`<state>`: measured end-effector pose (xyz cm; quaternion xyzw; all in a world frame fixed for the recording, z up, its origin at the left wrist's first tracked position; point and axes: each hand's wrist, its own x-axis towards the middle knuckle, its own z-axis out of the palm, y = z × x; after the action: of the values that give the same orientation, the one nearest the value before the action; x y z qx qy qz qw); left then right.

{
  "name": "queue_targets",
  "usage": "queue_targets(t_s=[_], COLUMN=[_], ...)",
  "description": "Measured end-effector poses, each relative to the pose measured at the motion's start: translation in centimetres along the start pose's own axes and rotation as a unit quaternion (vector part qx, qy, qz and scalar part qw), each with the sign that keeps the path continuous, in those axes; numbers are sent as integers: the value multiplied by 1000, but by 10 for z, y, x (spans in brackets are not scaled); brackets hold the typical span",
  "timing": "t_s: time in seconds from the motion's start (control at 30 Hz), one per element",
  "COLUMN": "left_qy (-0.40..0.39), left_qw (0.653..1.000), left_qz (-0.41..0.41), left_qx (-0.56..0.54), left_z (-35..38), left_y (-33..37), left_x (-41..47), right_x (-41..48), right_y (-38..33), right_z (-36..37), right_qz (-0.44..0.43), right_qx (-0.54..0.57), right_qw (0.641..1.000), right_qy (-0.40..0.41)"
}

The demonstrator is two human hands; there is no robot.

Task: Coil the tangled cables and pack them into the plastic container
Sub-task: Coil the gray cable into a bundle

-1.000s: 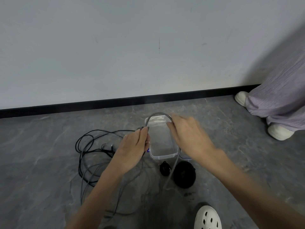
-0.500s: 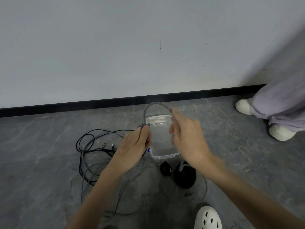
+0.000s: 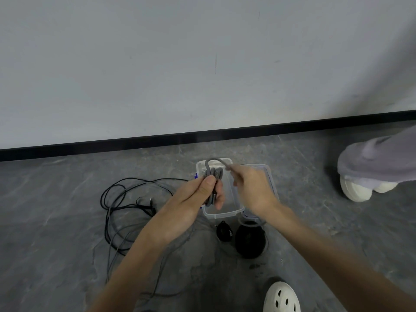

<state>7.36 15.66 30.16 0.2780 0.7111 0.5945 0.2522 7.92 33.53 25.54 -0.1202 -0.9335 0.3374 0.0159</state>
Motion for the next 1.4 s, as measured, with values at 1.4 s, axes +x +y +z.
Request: queue_targets(t_s=[1.4], left_qy=[278], left_qw=[927], left_qz=[-57], left_qx=[246], left_z=[-17], left_y=[-32], left_x=[12], right_x=[-57], right_y=[-60], right_z=[-14], right_qz=[-80], right_qx=[140], right_qw=[927], right_qy=[-339])
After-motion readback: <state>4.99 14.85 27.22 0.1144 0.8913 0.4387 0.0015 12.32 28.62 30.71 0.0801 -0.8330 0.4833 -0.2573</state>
